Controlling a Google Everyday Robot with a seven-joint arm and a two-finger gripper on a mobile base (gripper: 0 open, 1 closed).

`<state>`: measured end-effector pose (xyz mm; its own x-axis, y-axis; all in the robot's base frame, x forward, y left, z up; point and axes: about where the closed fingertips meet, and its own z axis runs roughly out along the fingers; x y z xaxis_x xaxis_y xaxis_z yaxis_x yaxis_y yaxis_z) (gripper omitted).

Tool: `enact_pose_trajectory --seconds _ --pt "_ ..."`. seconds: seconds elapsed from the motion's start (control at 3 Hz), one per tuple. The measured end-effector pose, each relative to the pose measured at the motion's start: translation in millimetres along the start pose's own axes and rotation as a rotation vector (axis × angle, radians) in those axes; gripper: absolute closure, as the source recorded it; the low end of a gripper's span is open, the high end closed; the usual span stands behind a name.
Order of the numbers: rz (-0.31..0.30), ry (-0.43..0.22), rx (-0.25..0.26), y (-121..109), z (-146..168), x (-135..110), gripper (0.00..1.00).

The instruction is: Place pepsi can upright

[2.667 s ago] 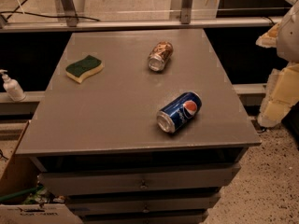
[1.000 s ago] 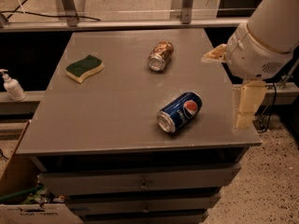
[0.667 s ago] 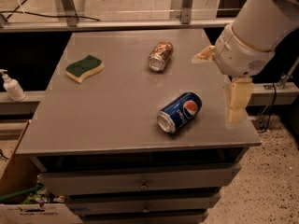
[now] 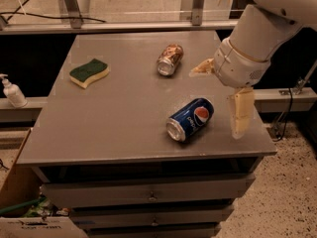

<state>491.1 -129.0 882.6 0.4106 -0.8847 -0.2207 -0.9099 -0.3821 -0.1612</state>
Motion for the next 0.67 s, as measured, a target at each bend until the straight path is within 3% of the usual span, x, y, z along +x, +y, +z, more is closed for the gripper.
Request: enact_pose_trajectory --seconds 0.33,0.67 --pt "0.0 0.0 0.0 0.0 0.0 0.0 0.0" --pt "-0.061 0.014 -0.001 4.3 3.5 -7.4 0.0"
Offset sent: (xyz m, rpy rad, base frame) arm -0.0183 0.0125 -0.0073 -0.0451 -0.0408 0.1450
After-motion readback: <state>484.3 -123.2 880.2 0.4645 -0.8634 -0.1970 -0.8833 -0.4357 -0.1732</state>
